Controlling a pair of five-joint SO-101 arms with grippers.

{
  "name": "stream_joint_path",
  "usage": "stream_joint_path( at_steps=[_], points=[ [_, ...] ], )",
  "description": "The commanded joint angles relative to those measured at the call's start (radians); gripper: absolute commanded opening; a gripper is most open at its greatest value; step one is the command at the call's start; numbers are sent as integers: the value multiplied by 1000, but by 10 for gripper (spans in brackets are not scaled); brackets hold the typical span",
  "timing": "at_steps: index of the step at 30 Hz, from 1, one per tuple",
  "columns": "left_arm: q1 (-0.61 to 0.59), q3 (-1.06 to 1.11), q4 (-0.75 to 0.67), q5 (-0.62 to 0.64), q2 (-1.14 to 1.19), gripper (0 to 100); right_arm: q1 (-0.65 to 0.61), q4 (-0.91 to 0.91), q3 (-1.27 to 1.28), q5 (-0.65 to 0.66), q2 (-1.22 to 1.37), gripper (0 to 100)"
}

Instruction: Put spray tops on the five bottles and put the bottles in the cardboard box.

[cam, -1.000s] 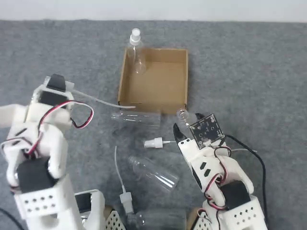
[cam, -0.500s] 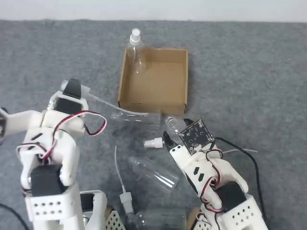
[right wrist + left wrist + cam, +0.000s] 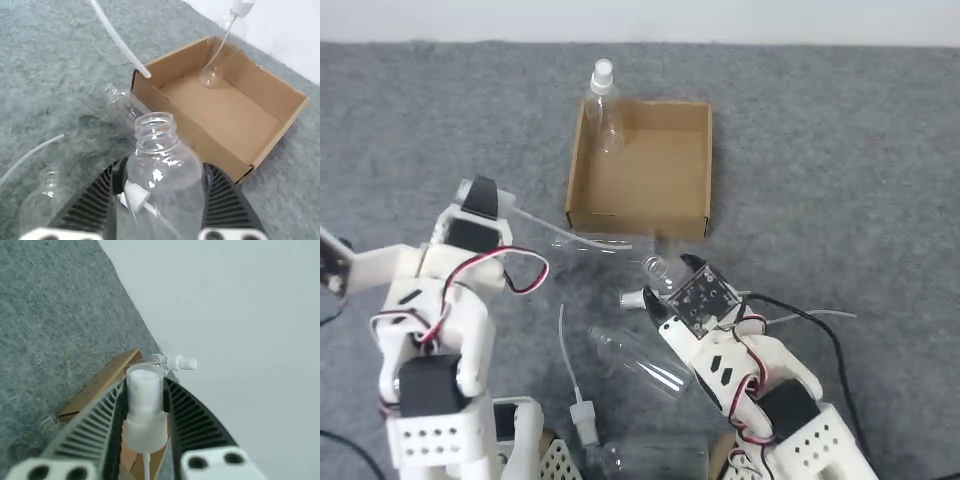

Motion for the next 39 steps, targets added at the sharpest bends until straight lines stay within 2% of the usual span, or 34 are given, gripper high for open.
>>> stream_joint_path(
  at_steps=[1, 8, 15, 33, 39],
  points=[
    [5, 18, -40, 2, -75, 12, -12, -48, -6, 43, -21, 75],
    [6, 59, -40, -25, -129, 12, -28, -48, -2, 71, -21, 75],
    [81, 81, -38, -52, -133, 12, -65, -39, 0, 71, -21, 75],
    [78, 70, -32, -52, -135, 12, -59, -38, 0, 71, -21, 74],
    [35, 44, -32, -52, -135, 12, -59, -47, 0, 71, -21, 15]
  ],
)
